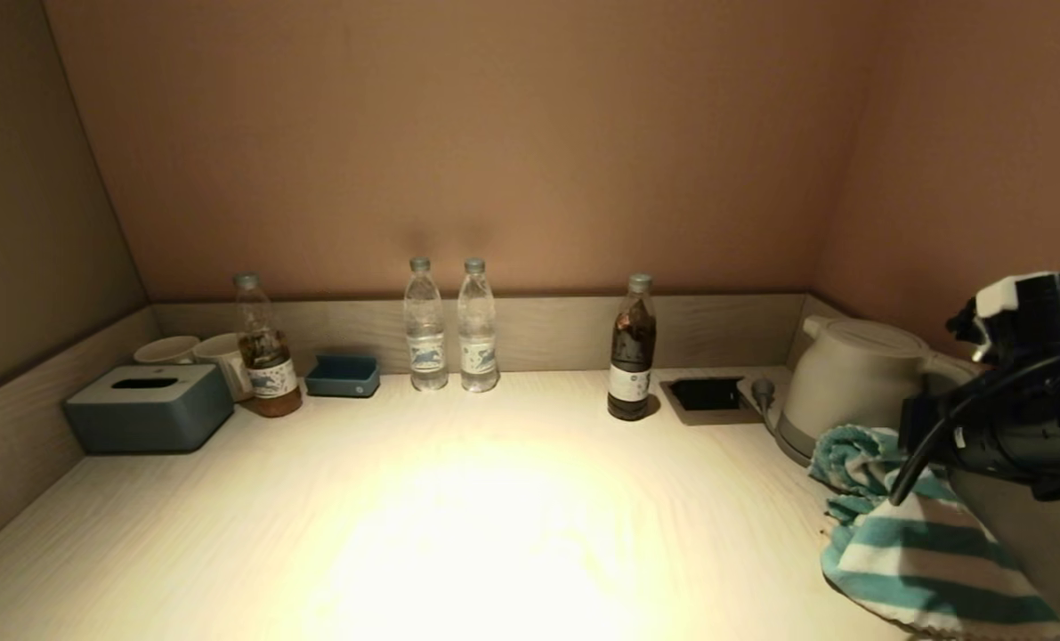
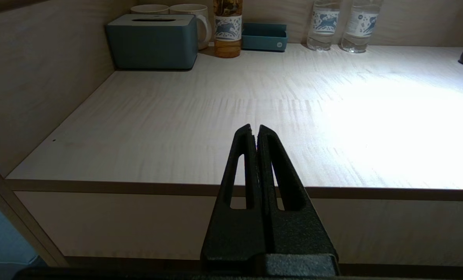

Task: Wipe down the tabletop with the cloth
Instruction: Pick up the tablecloth

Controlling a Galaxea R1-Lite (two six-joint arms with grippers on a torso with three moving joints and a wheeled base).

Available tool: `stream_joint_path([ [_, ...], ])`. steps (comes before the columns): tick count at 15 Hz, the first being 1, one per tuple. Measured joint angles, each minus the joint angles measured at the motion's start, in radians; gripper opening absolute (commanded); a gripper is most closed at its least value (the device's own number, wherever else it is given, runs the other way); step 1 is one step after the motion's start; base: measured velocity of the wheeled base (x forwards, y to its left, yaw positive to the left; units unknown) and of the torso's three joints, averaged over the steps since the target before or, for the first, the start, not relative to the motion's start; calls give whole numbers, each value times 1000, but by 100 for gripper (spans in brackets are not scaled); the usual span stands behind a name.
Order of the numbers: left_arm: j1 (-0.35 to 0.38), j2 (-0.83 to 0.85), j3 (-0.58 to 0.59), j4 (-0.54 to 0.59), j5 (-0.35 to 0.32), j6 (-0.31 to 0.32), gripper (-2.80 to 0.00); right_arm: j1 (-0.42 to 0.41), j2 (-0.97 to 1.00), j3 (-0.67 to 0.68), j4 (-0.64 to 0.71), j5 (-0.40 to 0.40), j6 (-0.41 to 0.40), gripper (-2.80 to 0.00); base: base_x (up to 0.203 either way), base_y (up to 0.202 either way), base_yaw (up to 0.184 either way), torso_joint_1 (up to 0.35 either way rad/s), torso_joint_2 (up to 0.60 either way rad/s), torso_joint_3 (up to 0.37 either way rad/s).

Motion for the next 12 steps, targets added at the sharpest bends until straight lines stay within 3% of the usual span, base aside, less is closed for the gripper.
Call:
stream_joint_path([
  [4, 0, 0, 0, 0, 0, 0, -280, -12, 120, -3, -9, -2, 32, -280, 0, 0, 0, 0, 0, 0],
  [5, 0, 0, 0, 0, 0, 0, -280, -12, 141, -2, -13, -2, 43, 0, 0, 0, 0, 0, 0, 0],
  [12, 0, 0, 0, 0, 0, 0, -280, -10, 171, 34, -65, -2, 52, 0, 0, 0, 0, 0, 0, 0],
])
